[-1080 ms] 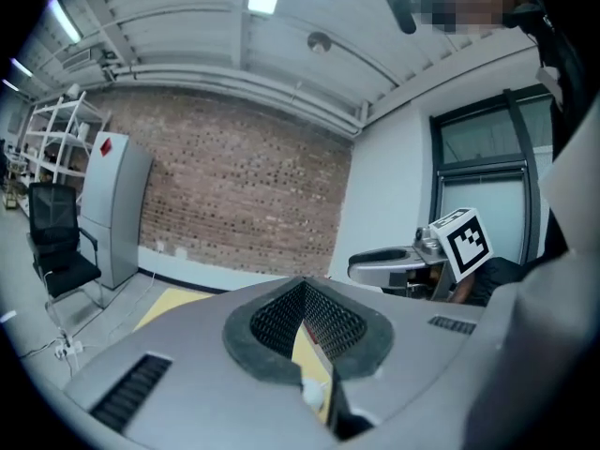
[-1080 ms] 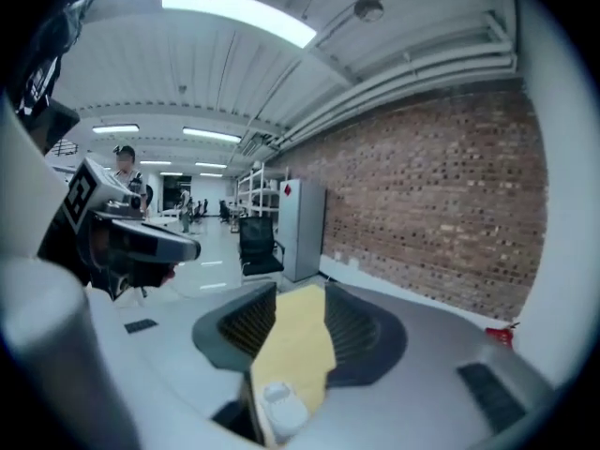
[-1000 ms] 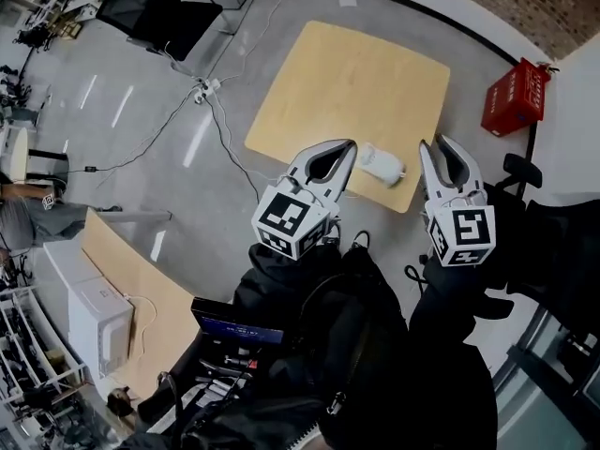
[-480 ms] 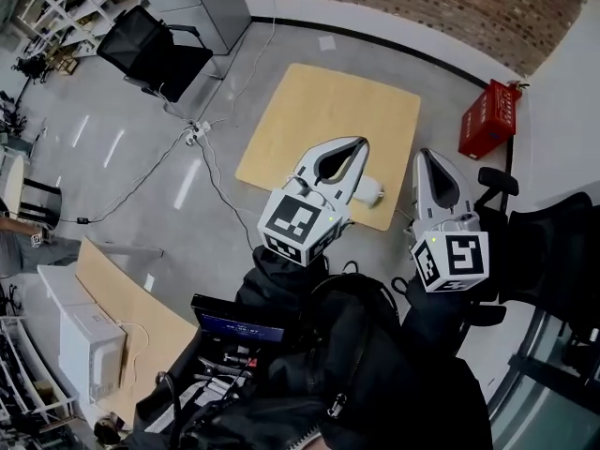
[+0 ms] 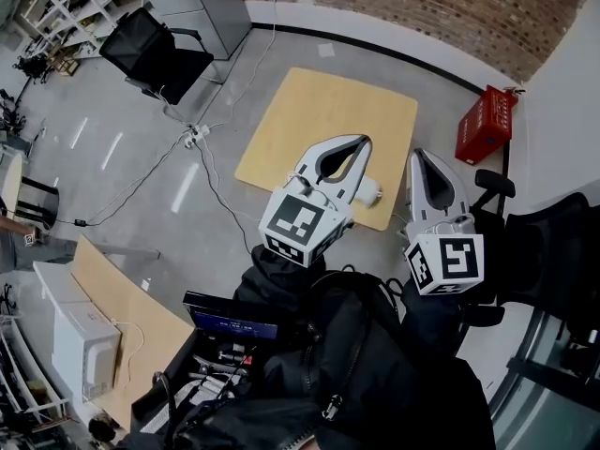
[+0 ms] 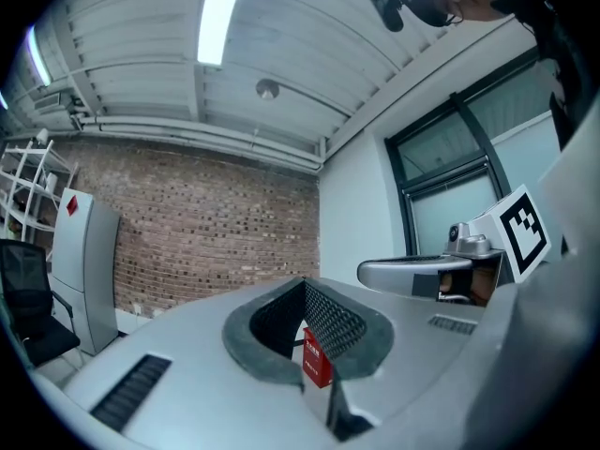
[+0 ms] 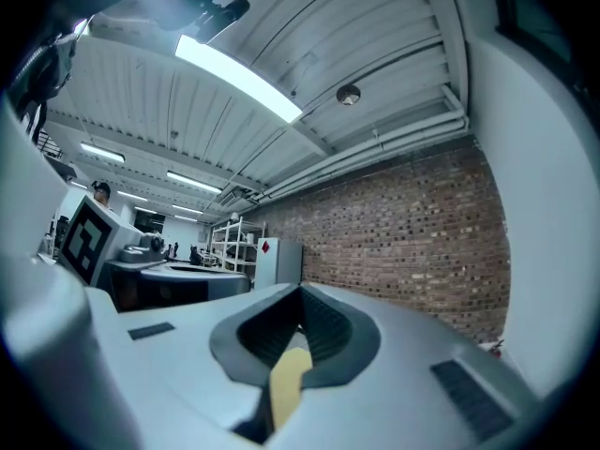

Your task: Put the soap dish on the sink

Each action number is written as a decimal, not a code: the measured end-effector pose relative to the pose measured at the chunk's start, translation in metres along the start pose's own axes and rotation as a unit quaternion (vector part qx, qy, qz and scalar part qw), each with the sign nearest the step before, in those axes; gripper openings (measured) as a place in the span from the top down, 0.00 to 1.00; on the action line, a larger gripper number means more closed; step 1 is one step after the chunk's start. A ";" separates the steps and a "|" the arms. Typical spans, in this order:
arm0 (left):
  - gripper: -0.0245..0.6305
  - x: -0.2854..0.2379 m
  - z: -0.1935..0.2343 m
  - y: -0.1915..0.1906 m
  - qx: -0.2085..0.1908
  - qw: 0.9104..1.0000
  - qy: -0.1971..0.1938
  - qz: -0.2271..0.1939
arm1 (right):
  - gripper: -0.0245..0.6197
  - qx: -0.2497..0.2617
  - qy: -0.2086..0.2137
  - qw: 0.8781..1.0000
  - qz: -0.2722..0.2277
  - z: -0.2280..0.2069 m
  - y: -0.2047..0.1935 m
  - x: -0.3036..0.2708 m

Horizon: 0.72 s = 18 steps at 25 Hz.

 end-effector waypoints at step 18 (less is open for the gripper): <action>0.96 -0.003 0.007 0.012 -0.015 1.000 0.015 -0.009 | 0.95 -0.003 -0.016 1.000 -0.026 -0.007 0.012 -0.003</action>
Point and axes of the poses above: the fingertips, and each gripper's own axes: x backward along the fingers, z to its left, y out of its top, the point moved 3 cm from there along x, backward along the fingers, and after that the axes turned 3 degrees about -x, right-handed, at the moved point
